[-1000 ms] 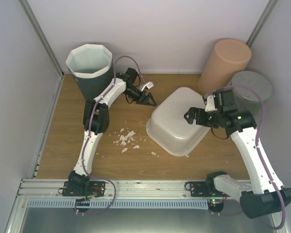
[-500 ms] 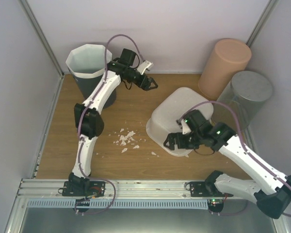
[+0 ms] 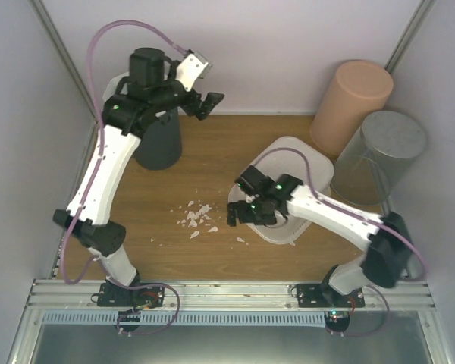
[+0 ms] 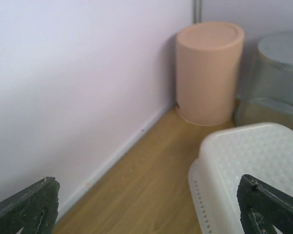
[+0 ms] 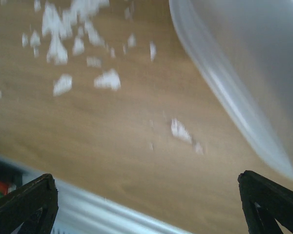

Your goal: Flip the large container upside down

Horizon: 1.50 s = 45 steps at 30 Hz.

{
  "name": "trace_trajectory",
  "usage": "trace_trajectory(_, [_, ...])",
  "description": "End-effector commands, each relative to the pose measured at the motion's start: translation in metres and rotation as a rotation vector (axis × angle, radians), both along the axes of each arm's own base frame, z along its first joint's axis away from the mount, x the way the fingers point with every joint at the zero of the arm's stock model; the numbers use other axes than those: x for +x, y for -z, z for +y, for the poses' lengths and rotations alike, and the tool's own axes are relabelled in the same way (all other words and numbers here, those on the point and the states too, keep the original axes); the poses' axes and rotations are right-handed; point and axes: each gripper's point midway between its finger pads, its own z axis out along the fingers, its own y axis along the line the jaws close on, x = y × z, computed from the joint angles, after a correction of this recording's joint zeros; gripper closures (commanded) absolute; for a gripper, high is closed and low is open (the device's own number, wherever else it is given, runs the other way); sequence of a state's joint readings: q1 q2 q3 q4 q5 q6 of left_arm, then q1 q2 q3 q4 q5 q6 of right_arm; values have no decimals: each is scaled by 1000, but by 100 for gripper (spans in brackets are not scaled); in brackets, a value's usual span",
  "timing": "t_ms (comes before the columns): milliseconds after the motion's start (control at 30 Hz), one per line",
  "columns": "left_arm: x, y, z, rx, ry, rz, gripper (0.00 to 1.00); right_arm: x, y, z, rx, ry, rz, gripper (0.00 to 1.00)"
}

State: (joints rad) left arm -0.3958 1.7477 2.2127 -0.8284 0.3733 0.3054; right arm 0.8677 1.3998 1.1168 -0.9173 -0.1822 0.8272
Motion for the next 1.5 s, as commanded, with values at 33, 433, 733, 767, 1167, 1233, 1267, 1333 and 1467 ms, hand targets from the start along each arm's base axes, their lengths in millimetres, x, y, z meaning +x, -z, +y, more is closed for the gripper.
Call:
trace_trajectory(33, [-17,-57,49,21,-159,-202,1,72,0,17,-206,4,-145,0])
trace_trajectory(433, [-63,-74,98,61,-250,-306,1,218,36,-30,-471,19,-162,0])
trace_trajectory(733, [-56,-30,104,133,-274,-254,1,340,-9,-39,-347,95,-391,0])
trace_trajectory(767, [-52,-21,106,153,-284,-242,1,345,-17,-38,-331,96,-426,0])
trace_trajectory(1167, [-40,11,82,169,-159,-189,1,269,-125,18,-111,-15,-573,0])
trace_trajectory(1233, [-39,29,71,193,-113,-170,1,261,-136,-10,-181,59,-585,0])
trace_trajectory(1267, [-36,39,66,213,-110,-164,1,256,-139,-26,-218,97,-584,0])
trace_trajectory(1333, [-29,60,57,249,-103,-143,1,245,-135,-55,-261,145,-542,0])
trace_trajectory(1467, [-23,85,28,267,-69,-144,1,221,-105,-89,-334,145,-456,0])
